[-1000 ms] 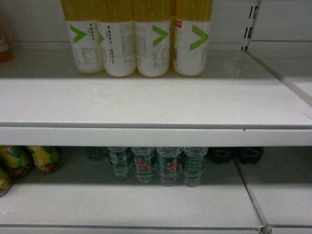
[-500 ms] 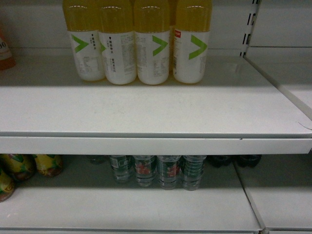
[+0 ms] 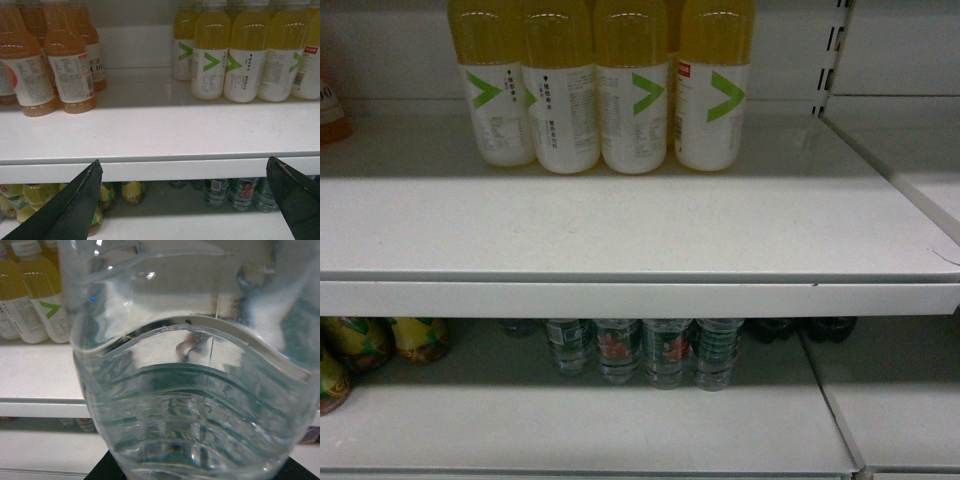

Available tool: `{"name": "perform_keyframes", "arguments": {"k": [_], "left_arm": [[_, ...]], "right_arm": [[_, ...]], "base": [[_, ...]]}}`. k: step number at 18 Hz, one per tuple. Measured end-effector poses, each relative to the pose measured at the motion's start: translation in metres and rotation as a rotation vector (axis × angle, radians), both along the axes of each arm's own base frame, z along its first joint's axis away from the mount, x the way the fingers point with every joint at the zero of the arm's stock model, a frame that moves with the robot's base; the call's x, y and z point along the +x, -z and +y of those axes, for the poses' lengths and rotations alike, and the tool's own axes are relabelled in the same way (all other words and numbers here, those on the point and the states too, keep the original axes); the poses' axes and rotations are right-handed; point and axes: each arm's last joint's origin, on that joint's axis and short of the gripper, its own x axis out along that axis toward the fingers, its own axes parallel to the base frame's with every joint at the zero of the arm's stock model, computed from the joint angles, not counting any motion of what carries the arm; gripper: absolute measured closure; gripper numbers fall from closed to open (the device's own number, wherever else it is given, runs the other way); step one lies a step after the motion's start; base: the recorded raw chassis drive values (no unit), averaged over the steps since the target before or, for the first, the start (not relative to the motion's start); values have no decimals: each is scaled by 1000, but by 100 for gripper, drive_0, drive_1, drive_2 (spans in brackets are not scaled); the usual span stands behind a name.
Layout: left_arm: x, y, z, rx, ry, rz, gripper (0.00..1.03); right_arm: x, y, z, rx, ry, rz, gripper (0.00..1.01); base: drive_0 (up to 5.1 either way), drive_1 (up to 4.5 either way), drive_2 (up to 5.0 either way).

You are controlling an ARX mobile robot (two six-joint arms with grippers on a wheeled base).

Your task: Move water from second to third shelf

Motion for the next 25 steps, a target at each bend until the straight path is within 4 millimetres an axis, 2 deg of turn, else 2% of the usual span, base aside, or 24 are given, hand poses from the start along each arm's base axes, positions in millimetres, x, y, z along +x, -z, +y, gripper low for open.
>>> {"name": "perform_keyframes", "arguments": {"k": [7,25], "left_arm": [[0,0,0,0,0,0,5],[0,0,0,0,-1,0,5]], "right_arm": [[0,0,0,0,0,2,62],[0,0,0,0,-1,1,62]], "base": [[0,0,0],[-484,279,230]]}}
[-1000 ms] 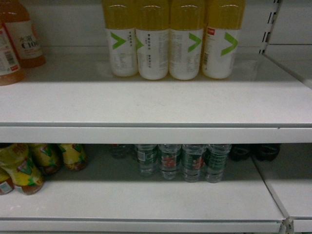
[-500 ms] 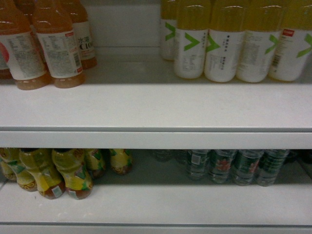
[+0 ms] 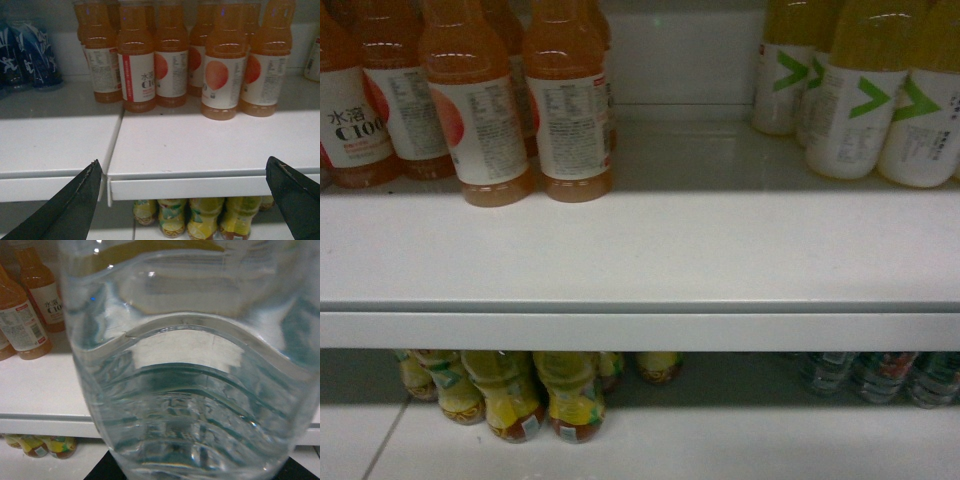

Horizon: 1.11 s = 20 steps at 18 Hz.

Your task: Move water from second to third shelf

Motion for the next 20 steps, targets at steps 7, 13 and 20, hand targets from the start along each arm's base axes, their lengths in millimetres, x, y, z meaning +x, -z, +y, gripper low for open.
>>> {"name": "perform_keyframes", "arguments": {"k": [7,13,20], "left_arm": [[0,0,0,0,1,0,5],[0,0,0,0,0,2,5],[0,0,0,0,1,-1,5]], "right_arm": [[0,0,0,0,0,-1,62],[0,0,0,1,1,4,62],[0,0,0,0,0,1,62]], "base": [[-462,389,95],[-462,389,95],[-462,389,95]]}}
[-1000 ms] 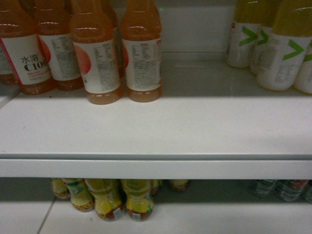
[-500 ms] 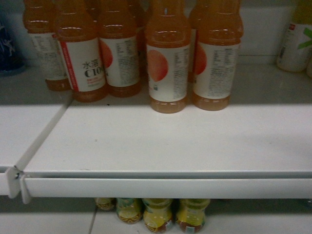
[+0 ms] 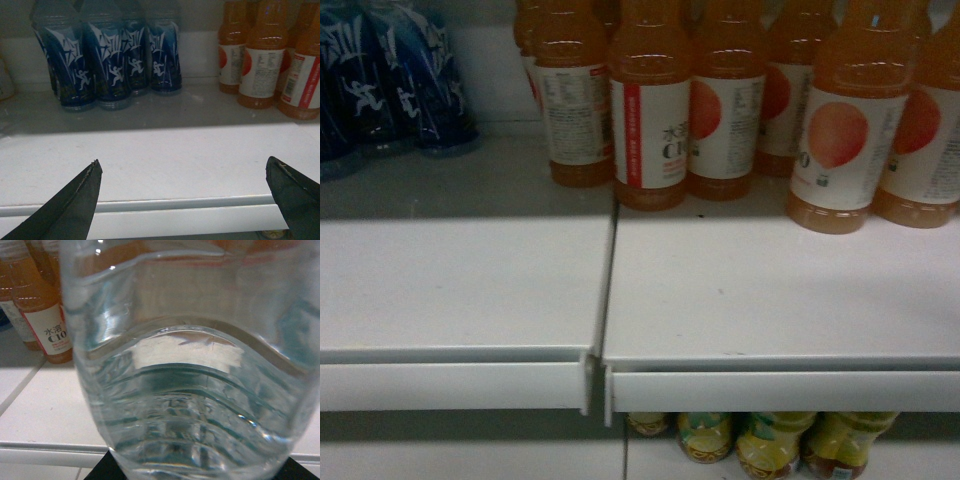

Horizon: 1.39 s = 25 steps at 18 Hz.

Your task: Move water from second to third shelf

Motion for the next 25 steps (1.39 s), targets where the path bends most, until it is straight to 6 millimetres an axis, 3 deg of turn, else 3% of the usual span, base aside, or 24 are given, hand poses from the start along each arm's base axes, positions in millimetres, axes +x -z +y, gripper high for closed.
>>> {"name": "perform_keyframes", "arguments": {"k": [9,25], "left_arm": [[0,0,0,0,-1,1,5],[0,0,0,0,-1,1,5]], "right_arm": [[0,0,0,0,-2,2,62],[0,0,0,0,-2,0,62]], "base": [[-462,389,95],[-493,244,244]]}}
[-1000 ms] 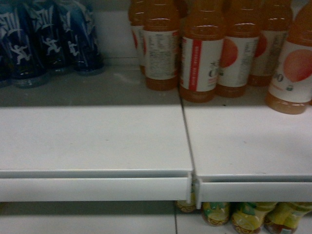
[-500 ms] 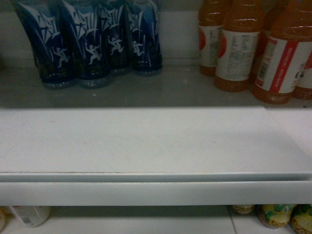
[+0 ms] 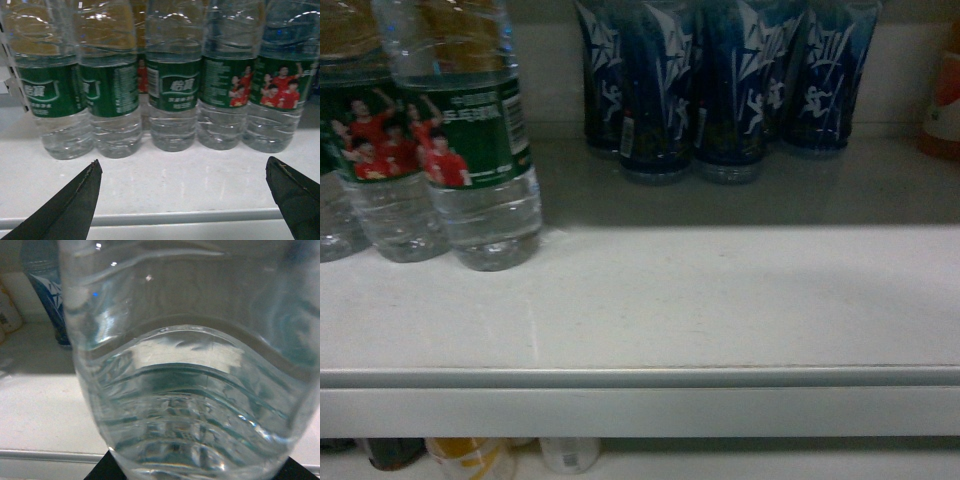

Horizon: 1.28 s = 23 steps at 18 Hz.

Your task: Move water from second to third shelf

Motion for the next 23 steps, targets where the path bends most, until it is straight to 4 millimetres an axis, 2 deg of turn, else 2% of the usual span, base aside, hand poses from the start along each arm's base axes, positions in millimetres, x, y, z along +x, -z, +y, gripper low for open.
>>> {"name": "perform_keyframes", "arguments": {"k": [23], "left_arm": [[0,0,0,0,0,0,5]], "right_arm": [[0,0,0,0,0,-2,62]], "base": [[-500,246,246]]}}
